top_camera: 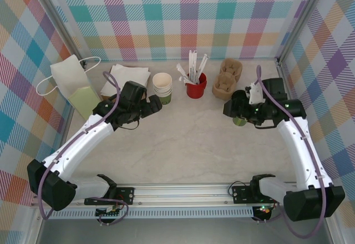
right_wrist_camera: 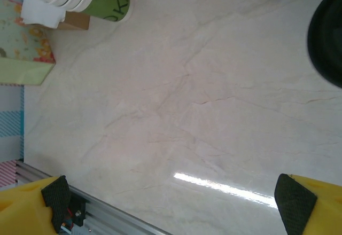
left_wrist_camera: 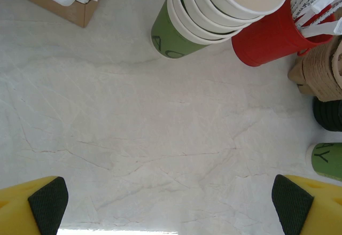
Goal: Pack the takeout coffee
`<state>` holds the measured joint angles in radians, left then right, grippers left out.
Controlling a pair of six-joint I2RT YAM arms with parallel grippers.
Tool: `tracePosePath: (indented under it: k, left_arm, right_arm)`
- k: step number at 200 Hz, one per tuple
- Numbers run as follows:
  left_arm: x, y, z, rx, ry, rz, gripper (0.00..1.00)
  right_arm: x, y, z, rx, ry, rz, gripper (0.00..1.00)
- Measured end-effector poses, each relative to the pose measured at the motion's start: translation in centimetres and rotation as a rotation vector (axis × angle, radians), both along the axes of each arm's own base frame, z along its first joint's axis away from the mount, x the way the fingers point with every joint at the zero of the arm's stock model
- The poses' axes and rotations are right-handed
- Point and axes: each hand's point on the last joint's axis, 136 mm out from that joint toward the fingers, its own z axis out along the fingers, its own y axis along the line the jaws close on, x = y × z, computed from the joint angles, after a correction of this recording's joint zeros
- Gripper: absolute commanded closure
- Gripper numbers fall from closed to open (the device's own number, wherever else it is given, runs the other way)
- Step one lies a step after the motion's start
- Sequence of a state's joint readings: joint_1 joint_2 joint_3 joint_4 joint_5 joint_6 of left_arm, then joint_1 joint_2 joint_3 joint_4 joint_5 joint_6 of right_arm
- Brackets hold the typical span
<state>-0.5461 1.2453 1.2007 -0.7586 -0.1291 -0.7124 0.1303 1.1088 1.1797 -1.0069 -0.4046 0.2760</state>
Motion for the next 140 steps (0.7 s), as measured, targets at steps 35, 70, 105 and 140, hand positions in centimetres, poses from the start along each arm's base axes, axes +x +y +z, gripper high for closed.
tracePosePath:
  k: [35,70,105,140]
  left_arm:
    - [-0.2,0.7,2.0,0.043,-0.023,-0.015,0.00]
    - [0.1,2.0,6.6,0.091,-0.102,-0.022,0.00]
    - [0.7,5.3,10.5,0.138,-0.167,0.026,0.00]
    - [1.7,10.4,13.3,0.183,-0.201,0.127,0.00]
  right_arm:
    - [-1.2,1.2,-2.9,0.017,0.073,0.030,0.00]
    - [-2.3,2.3,-5.0,0.023,0.120,0.055,0.00]
    - [-2.9,3.0,-5.6,0.023,0.131,0.076,0.00]
    - [-2.8,3.4,-5.5,0.025,0.119,0.087,0.00]
